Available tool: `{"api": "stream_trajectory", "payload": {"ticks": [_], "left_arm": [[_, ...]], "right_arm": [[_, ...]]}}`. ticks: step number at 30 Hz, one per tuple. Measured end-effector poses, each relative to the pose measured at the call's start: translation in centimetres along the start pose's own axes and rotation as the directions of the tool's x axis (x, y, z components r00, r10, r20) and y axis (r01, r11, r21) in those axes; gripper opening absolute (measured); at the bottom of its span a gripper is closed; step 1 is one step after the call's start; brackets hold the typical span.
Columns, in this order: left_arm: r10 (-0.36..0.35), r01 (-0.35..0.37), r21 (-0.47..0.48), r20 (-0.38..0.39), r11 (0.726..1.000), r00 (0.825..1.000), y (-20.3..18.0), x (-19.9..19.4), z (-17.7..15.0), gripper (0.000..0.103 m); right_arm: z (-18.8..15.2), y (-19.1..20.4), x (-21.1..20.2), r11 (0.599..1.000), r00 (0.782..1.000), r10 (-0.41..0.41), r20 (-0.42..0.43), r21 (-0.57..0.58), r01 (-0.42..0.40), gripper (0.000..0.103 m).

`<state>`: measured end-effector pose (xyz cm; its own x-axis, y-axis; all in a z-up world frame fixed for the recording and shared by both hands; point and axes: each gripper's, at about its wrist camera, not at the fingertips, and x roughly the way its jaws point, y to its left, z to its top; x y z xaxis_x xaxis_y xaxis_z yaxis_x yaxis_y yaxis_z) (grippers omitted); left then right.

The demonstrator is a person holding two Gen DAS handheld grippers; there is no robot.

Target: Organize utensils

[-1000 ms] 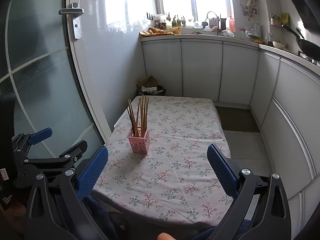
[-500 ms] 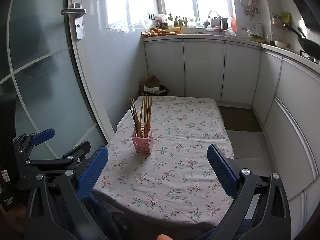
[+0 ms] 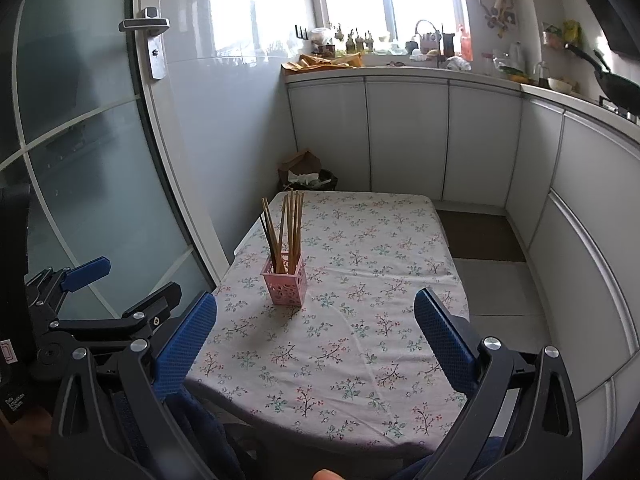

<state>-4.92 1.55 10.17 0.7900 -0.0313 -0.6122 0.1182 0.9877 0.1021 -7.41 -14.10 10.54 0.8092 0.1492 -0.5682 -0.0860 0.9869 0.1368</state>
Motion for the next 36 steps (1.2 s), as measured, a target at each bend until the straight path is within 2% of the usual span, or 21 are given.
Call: {"api": "stream_trajectory", "payload": {"ticks": [29,36], "left_arm": [[0.000,0.000,0.000,-0.012,1.000,1.000,-0.25,0.13,-0.01,0.096],[0.010,-0.010,-0.009,0.011,1.000,1.000,0.04,0.02,-0.08,0.096]], "right_arm": [[-0.14,0.18,0.19,1.000,1.000,0.010,-0.004,0.006,-0.010,0.096],[-0.20,0.24,0.65,1.000,1.000,0.017,-0.011,0.006,-0.017,0.096]]}}
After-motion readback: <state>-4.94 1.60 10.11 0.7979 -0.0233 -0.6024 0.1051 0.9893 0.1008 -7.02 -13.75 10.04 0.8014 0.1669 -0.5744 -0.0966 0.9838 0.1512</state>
